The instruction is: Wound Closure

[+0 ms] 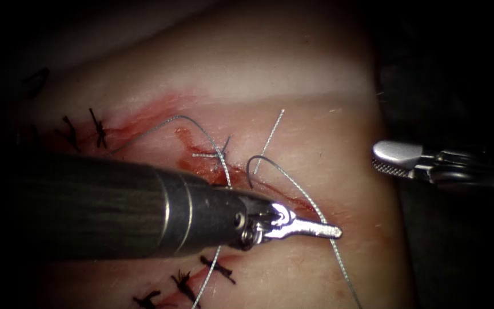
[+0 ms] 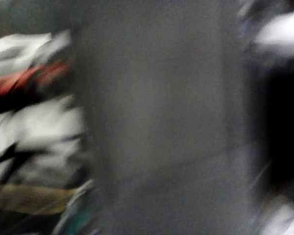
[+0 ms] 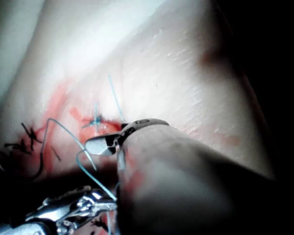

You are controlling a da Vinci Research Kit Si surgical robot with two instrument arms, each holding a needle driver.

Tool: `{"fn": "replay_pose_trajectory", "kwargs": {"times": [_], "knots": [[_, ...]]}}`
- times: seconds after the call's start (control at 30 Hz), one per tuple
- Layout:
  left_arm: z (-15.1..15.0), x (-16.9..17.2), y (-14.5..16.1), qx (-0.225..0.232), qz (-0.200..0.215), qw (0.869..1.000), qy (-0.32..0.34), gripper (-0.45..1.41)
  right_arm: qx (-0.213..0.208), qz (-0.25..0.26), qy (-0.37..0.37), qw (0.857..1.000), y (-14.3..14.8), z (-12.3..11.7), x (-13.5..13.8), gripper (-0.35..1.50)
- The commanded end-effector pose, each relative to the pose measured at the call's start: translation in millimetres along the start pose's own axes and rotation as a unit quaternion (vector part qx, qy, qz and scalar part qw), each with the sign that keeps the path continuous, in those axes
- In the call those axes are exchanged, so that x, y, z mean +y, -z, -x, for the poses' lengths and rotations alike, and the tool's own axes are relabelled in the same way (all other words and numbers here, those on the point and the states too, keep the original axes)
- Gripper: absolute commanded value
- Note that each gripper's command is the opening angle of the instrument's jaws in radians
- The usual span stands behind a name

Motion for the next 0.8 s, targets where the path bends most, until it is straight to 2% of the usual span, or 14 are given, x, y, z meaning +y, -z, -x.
{"fn": "replay_pose_trajectory", "kwargs": {"times": [0.03,0.13,0.23,0.37,0.43,0.47,0.53,0.6,0.67,0.7,0.73,0.77,0.8], "knots": [[-0.8,-0.8,0.9,0.005,0.002,1.000,0.002,-0.45,0.000,0.000,0.003,1.000,-0.8,0.1,-0.1,1.14],[-2.3,-1.1,3.1,0.013,0.000,1.000,-0.001,-0.45,0.001,0.000,0.016,1.000,-1.0,0.1,0.0,1.13],[-3.2,-1.3,4.7,0.021,0.015,0.999,0.021,-0.45,0.003,-0.003,0.033,0.999,-1.3,0.0,0.1,1.08],[-3.7,-1.0,6.4,0.003,0.035,0.999,0.038,-0.45,0.010,-0.009,0.077,0.997,-1.7,-0.5,-0.1,1.08],[-3.7,-0.9,7.2,-0.008,0.046,0.997,0.060,-0.45,0.015,-0.009,0.125,0.992,-2.1,-0.8,-0.3,0.79],[-3.6,-0.8,7.6,-0.021,0.055,0.996,0.064,-0.45,0.018,-0.008,0.148,0.989,-2.5,-0.9,-0.4,0.77],[-3.5,-0.5,8.4,-0.030,0.062,0.994,0.090,-0.45,0.021,-0.008,0.194,0.981,-3.5,-1.1,-0.4,0.77],[-3.6,0.0,9.1,-0.040,0.071,0.992,0.092,-0.45,0.018,-0.009,0.221,0.975,-4.4,-1.0,-0.3,0.98],[-4.1,0.5,9.6,-0.050,0.077,0.991,0.096,-0.45,0.009,-0.014,0.222,0.975,-4.9,-0.6,-0.3,0.89],[-4.4,0.9,9.9,-0.059,0.081,0.990,0.099,-0.45,-0.004,-0.020,0.224,0.974,-5.1,-0.2,-0.3,0.79],[-4.7,1.2,10.1,-0.064,0.084,0.990,0.098,-0.45,-0.024,-0.032,0.229,0.973,-5.3,0.3,-0.3,0.49],[-5.0,1.5,10.3,-0.066,0.085,0.990,0.095,-0.45,-0.041,-0.043,0.231,0.971,-5.5,0.7,-0.3,0.39],[-5.4,1.8,10.5,-0.068,0.090,0.990,0.089,-0.45,-0.056,-0.053,0.236,0.969,-5.7,1.1,-0.3,0.39]]}}
